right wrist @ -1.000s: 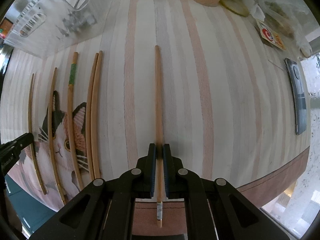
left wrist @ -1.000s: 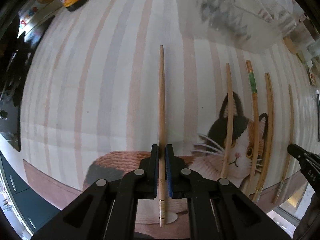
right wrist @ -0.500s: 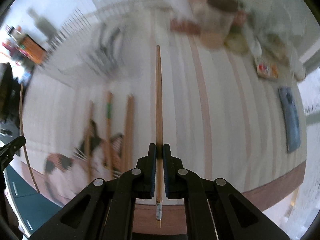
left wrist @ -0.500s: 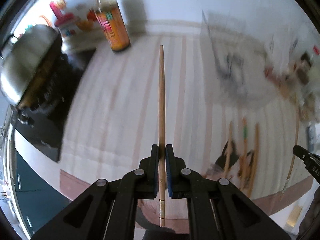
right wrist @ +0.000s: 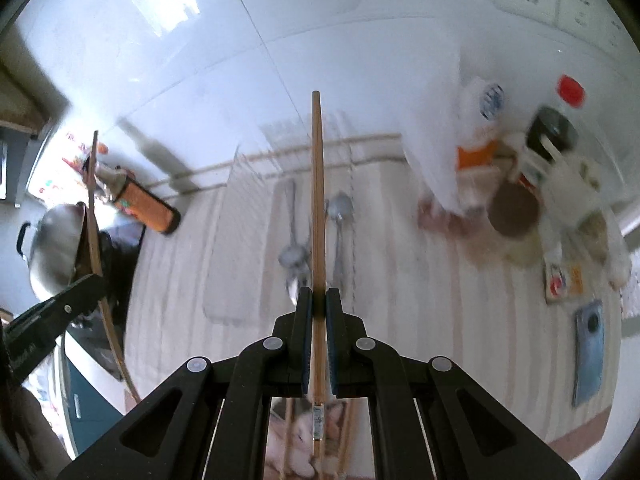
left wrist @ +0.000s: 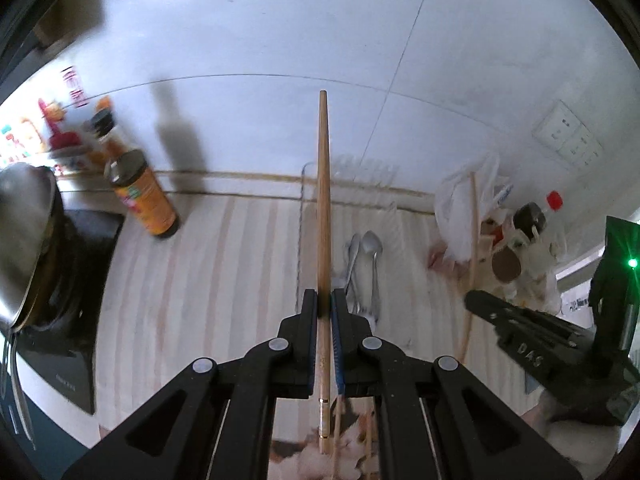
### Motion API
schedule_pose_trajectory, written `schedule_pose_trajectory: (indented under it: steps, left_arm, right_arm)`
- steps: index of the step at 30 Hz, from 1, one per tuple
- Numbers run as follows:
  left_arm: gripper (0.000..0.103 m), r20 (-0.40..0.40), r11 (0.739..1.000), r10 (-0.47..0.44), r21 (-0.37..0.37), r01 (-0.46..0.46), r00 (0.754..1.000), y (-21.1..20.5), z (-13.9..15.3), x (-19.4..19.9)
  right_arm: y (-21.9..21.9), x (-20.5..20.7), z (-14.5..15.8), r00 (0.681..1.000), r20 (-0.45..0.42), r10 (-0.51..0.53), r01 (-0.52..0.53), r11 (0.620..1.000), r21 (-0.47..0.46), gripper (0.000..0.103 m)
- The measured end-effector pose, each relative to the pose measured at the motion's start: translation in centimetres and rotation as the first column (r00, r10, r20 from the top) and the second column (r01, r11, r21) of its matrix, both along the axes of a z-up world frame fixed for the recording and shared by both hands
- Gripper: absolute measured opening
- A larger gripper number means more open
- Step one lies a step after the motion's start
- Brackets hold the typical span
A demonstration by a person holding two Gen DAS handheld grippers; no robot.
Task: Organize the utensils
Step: 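Lift both chopsticks and carry them over the clear rack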
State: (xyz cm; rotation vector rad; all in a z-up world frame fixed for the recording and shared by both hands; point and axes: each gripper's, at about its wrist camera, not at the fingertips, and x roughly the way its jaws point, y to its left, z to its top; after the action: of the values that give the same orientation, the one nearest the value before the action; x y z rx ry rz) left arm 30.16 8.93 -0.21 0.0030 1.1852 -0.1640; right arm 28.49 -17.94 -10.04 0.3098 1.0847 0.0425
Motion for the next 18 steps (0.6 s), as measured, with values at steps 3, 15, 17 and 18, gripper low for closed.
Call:
schedule_pose_trajectory:
  steps: [3, 15, 17, 18]
  left_arm:
    - [0.004, -0.048, 1.0, 0.002, -0.017, -0.002, 0.999, -0.6, -1.4, 2.3]
    - [0.006, -0.225, 0.997, 0.0, -0.078, -0.018, 0.974, -2.6, -7.2, 8.2]
    - [0.006, -0.213, 0.998, 0.003, -0.066, -0.018, 0.977, -2.6, -7.1, 8.1]
    - [0.007, -0.211, 0.998, 0.005, -0.057, -0.017, 0.978, -2.5, -7.1, 8.1]
  right_arm:
    - [0.4, 2.7, 0.1, 1.0, -0.015, -0.001, 0.001, 1.0, 0.007, 0.007]
    - [1.2, 10.9, -4.2, 0.99, -0.141, 0.018, -0.013, 0.999, 0.036, 0.007]
    - [1.4, 11.8, -5.0, 0.985, -0.171, 0.029, -0.024, 0.999, 0.033, 0.008]
    - [1.3, 12.2, -5.4, 0.982, -0.188, 0.035, -0.028, 0.999, 0.04, 0.009]
